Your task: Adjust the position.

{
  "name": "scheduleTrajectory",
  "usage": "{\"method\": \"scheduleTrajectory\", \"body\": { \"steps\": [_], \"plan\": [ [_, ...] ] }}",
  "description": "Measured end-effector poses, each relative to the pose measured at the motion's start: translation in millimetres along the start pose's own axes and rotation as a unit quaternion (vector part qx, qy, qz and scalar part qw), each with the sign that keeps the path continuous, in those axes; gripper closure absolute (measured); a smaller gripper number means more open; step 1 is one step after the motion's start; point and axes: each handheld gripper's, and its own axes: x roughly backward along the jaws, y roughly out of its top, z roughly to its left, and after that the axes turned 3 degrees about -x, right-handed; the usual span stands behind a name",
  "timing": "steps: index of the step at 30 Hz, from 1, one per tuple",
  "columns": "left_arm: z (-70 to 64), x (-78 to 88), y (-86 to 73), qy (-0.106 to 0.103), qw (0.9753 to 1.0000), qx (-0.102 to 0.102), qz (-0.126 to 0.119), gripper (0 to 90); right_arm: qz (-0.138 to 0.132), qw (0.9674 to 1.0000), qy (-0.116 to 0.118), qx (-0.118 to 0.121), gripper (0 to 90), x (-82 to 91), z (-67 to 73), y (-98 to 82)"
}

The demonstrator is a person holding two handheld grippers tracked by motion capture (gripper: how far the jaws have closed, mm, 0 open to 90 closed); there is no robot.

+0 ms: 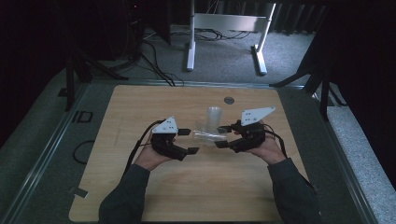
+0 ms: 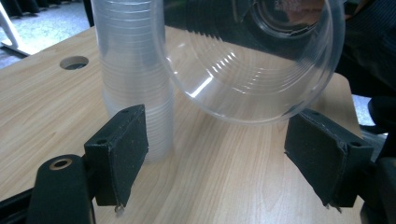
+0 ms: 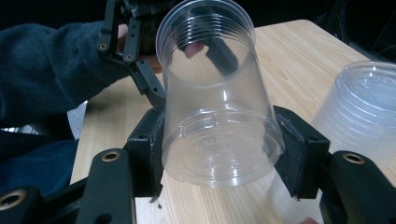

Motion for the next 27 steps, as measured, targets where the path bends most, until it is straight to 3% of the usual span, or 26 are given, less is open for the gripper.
{"method": "scheduleTrajectory", "body": {
  "steps": [15,16,22,27],
  "plan": [
    [3.1,0.1,0.5,-0.020,0.9992,0.017,-0.029,22.5,-0.031,0.9993,0.015,-0.010,41.6,-0.3,-1.5,0.4],
    [3.9,-0.4,0.6,-0.026,0.9985,0.023,-0.042,22.7,-0.039,0.9990,0.019,-0.014,41.7,-0.4,-1.5,0.2],
    [4.1,-2.2,-0.4,-0.038,0.9970,0.033,-0.059,22.9,-0.051,0.9983,0.024,-0.017,41.7,-1.3,-1.8,0.4],
    [6.1,-5.0,-3.0,-0.055,0.9931,0.054,-0.088,23.0,-0.064,0.9974,0.027,-0.021,41.7,-2.7,-1.8,0.4]
  ]
}}
